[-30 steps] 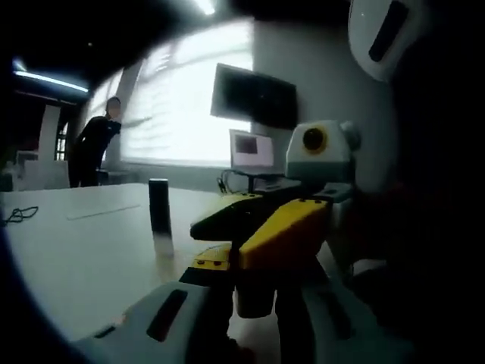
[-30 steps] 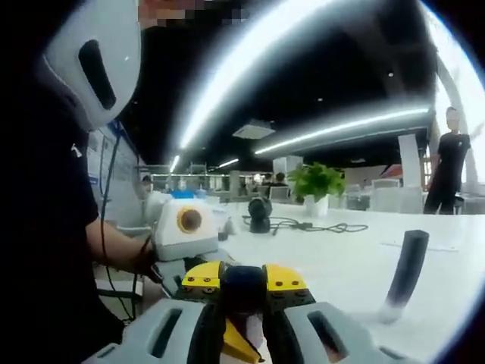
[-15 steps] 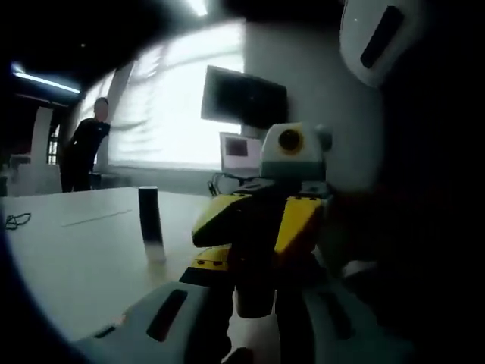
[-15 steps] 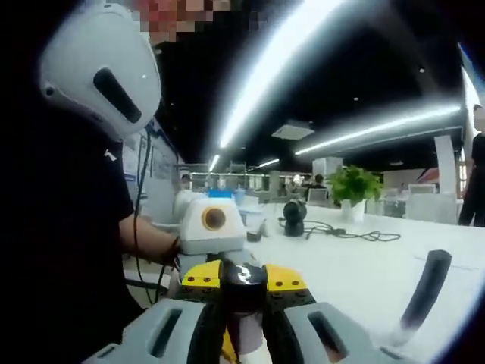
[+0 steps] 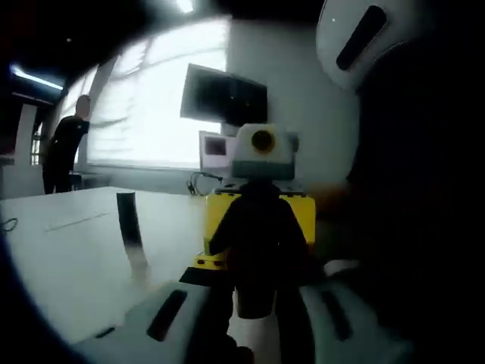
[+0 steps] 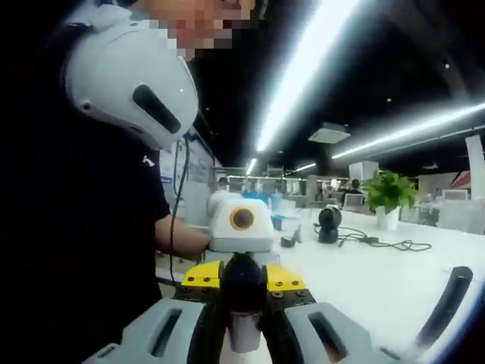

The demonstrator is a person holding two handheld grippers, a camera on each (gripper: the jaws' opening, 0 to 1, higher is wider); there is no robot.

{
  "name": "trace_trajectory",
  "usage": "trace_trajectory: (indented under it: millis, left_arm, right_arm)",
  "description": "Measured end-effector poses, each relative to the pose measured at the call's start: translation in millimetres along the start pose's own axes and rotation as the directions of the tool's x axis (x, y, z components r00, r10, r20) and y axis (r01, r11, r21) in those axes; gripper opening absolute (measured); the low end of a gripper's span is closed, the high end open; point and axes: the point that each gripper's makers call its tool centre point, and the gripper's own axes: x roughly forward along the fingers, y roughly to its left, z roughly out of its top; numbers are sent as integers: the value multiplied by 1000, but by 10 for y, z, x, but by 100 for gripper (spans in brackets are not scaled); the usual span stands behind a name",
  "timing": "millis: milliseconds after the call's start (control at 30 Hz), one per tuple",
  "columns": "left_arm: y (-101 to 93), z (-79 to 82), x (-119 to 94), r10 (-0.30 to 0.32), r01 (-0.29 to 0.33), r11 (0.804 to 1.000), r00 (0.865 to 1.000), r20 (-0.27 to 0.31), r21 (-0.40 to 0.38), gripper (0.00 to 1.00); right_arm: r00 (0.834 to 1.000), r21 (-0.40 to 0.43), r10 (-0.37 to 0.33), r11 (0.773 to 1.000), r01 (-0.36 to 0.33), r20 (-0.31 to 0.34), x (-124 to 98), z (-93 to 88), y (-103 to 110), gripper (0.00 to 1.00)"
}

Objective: Pick up cosmetic bottle twist off cap place on table pick up cap screw tight cap place on table

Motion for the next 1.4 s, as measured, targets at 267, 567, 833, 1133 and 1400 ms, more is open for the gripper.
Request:
trace_trajectory:
  millis: [267,567,833,1133,1400]
  left_arm:
    - [-53,-2,17,-46,46,999,999,4,-23,10]
    - [-43,-65,-13,-58,59,997,998,13,-50,10]
    - [63,-73,-1,7,-1,994,999,45,-113,10]
    - [77,-125,14,19,-14,995,999,45,-102,11]
    - [93,-195,15,21,-18,995,999,31,-95,11]
  right_arm:
    - [995,50,95,994,-95,2,10,0,69,12]
    - [993,86,121,989,-121,-3,32,-59,94,12]
    - [996,75,83,994,-85,23,11,-70,-13,11]
    - [997,81,77,994,-80,31,2,-119,-41,11]
    - [997,68,68,995,-70,31,-2,-141,-54,11]
